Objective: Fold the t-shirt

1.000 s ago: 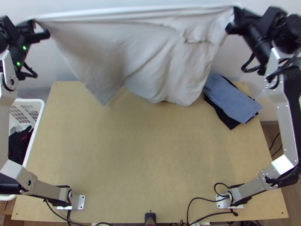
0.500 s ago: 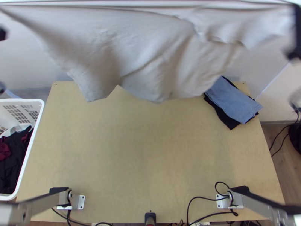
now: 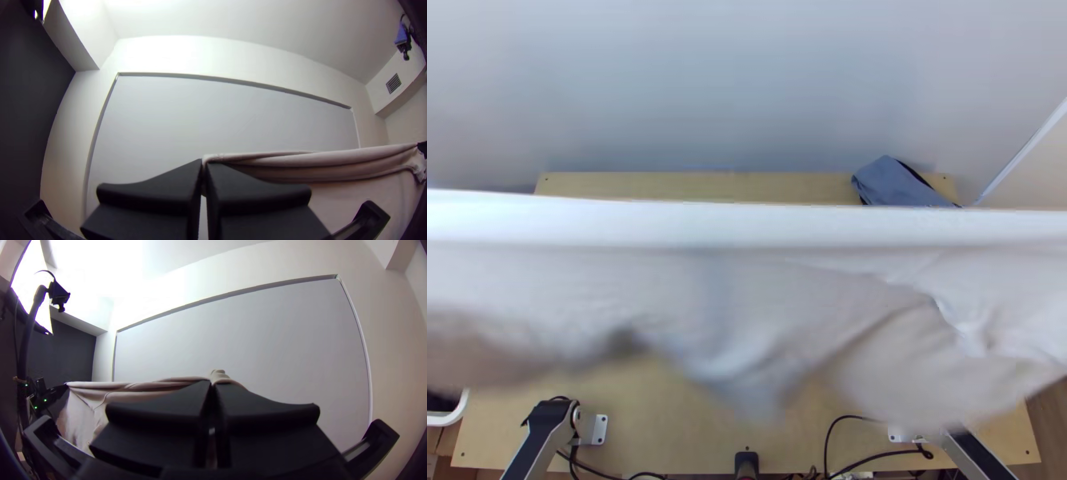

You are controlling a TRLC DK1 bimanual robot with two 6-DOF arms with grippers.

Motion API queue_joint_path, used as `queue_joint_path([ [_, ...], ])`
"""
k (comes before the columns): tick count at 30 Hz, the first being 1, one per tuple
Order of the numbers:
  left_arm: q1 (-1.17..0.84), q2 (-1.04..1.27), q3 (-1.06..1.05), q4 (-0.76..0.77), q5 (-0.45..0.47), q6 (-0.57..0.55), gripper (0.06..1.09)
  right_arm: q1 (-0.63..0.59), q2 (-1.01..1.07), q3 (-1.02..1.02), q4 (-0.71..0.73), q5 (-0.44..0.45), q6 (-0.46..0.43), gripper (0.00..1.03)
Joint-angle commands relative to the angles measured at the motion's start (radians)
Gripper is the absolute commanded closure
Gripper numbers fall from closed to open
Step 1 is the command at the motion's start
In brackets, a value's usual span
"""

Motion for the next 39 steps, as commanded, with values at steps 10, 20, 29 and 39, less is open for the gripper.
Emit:
queue_joint_path([
  [10, -0.019, -0.108, -0.779, 0.122, 0.006, -0.038, 1.05, 0.101, -0.101, -0.933, 0.282, 0.089, 0.092, 1.00],
  [20, -0.010, 0.105, -1.146, 0.381, 0.078, -0.060, 1.05, 0.103, 0.045, -1.390, 0.538, 0.012, 0.191, 1.00],
  [29, 0.013, 0.447, -1.130, 0.611, 0.081, -0.041, 1.05, 0.054, 0.318, -1.258, 0.589, -0.022, 0.210, 1.00],
  [39, 0.032, 0.850, -0.816, 0.546, 0.084, -0.043, 1.05, -0.005, 0.700, -0.968, 0.570, -0.052, 0.216, 1.00],
])
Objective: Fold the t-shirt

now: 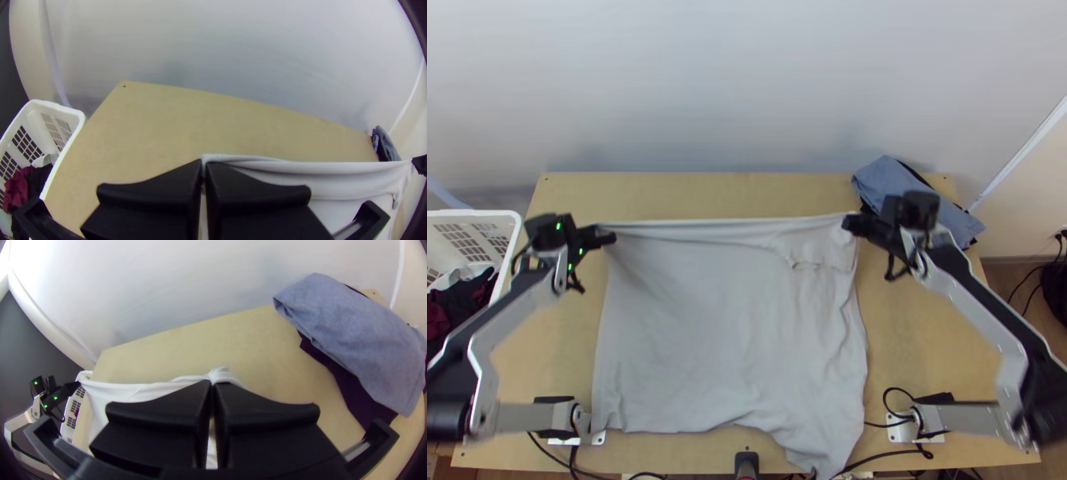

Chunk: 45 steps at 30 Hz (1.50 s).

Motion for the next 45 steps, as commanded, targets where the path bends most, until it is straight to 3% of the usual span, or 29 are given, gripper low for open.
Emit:
queue_joint_path([
  [1, 0.024, 0.131, 0.151, -0.046, -0.019, -0.006, 1.05, -0.023, 0.117, 0.120, 0.002, 0.018, 0.020, 1.00],
  [13, 0.047, 0.522, 0.605, -0.180, -0.019, -0.006, 1.05, -0.040, 0.448, 0.434, -0.044, 0.018, 0.024, 1.00],
  [23, 0.044, 0.660, 0.790, -0.262, -0.021, -0.031, 1.05, -0.052, 0.675, 0.732, -0.214, 0.018, 0.049, 1.00],
  [28, 0.038, 0.734, 0.922, -0.417, -0.019, -0.061, 1.05, -0.060, 0.756, 0.883, -0.317, 0.018, 0.067, 1.00],
  [39, 0.042, 0.660, 0.964, -0.633, 0.052, -0.085, 1.05, -0.048, 0.721, 0.934, -0.538, 0.018, 0.089, 1.00],
  [45, 0.056, 0.605, 0.913, -0.665, 0.096, -0.088, 1.05, -0.037, 0.684, 0.902, -0.638, 0.018, 0.085, 1.00],
])
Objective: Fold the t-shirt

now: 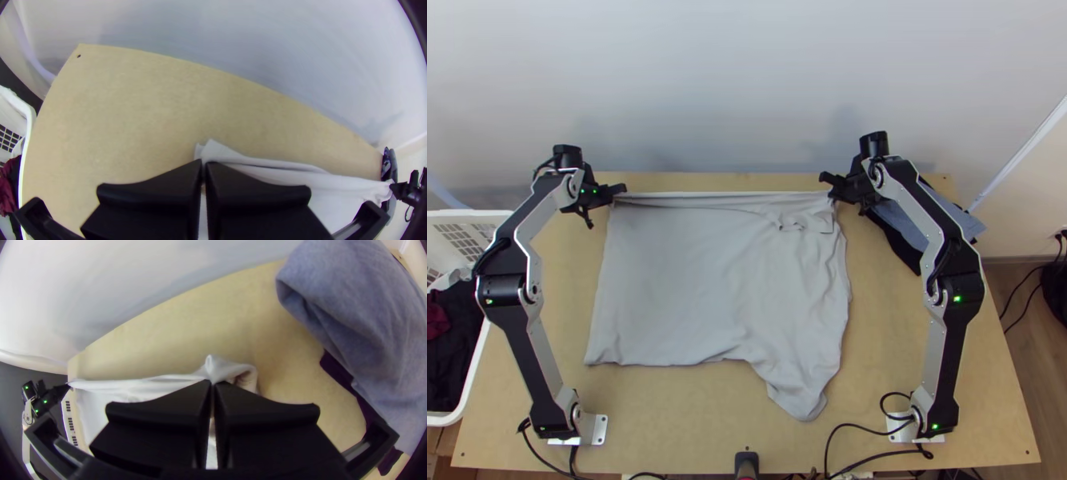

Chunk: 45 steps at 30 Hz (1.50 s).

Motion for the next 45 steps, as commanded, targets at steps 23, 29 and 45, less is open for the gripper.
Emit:
queue_joint_path([
  [23, 0.046, -0.258, -0.344, 0.091, 0.045, -0.012, 1.05, 0.029, -0.278, -0.324, -0.046, 0.018, 0.015, 1.00],
  [29, 0.036, -0.307, -0.432, 0.135, 0.049, -0.012, 1.05, 0.042, -0.349, -0.450, 0.023, 0.022, 0.016, 1.00],
  [45, 0.022, -0.413, -0.656, 0.226, 0.047, -0.004, 1.05, 0.049, -0.380, -0.622, 0.112, 0.035, 0.028, 1.00],
])
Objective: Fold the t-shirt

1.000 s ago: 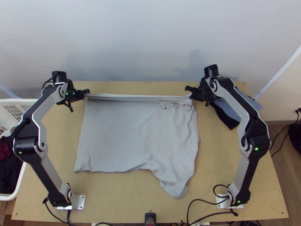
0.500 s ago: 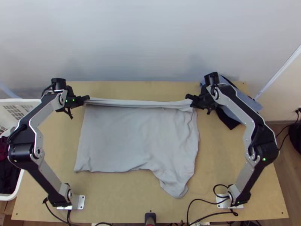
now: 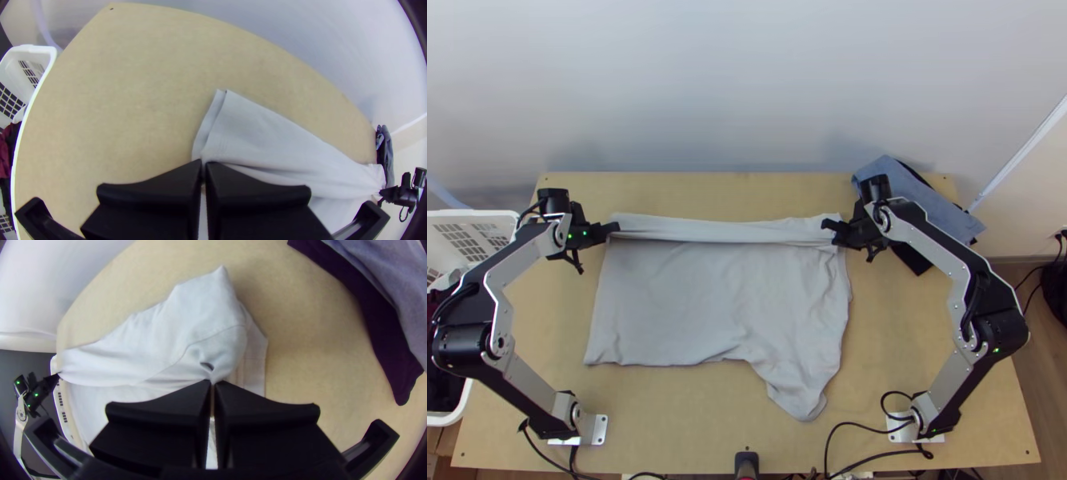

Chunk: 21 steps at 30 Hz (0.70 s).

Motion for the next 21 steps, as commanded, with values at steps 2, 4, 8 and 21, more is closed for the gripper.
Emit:
queue_joint_path([
  [2, -0.001, -0.042, -0.061, 0.015, -0.001, -0.003, 1.02, 0.001, -0.040, -0.047, 0.010, 0.038, 0.036, 0.95],
  [4, -0.001, -0.066, -0.089, 0.024, -0.001, -0.002, 0.83, 0.002, -0.055, -0.063, 0.010, 0.045, 0.038, 0.69],
  [8, -0.001, -0.114, -0.152, 0.061, -0.004, 0.004, 0.57, -0.002, -0.090, -0.087, 0.010, 0.047, 0.041, 0.25],
  [21, 0.062, -0.255, -0.213, 0.053, -0.004, 0.024, 0.32, 0.012, -0.459, -0.262, -0.075, 0.053, 0.036, 0.04],
])
